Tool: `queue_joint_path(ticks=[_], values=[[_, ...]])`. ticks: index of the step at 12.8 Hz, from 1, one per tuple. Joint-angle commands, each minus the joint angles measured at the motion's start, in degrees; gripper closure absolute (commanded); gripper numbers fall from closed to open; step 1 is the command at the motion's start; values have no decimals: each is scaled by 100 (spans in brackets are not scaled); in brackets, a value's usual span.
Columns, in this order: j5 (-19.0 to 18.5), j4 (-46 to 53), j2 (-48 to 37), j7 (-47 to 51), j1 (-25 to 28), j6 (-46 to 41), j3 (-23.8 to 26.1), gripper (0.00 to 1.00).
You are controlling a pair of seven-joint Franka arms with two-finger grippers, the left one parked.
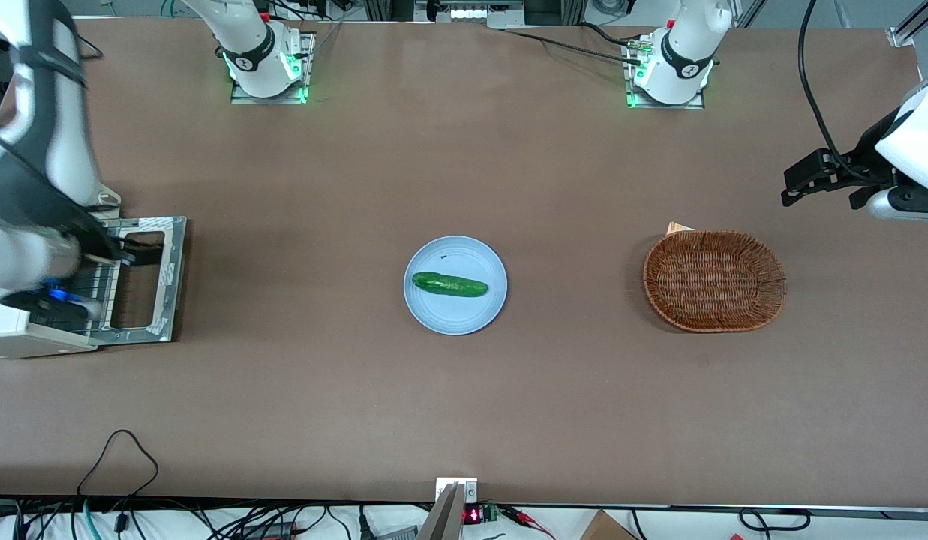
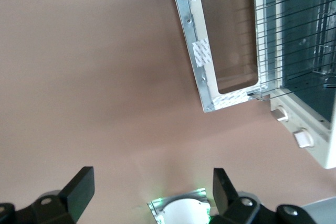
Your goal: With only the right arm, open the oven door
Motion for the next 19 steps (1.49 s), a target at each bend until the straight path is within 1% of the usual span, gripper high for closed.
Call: queue_joint_path(ticks=[1,3,4,7,8,10,13,19], values=[[369,-142,-570,-555,-224,-90,52,0],[432,-552,-1105,-530,-225,356,61,0],[441,-999,-1456,-582,-199,611,61,0],[371,-2660,-2441,-600,274,2374,69,0],[371,-2865,-2574,-617,285,2571,87,0],[371,-3007,-2637,-618,267,2573,113,0],[379,-2850,-2540,-591,285,2346,113,0],[406,-2744,-2452,-565,303,2336,105,0]])
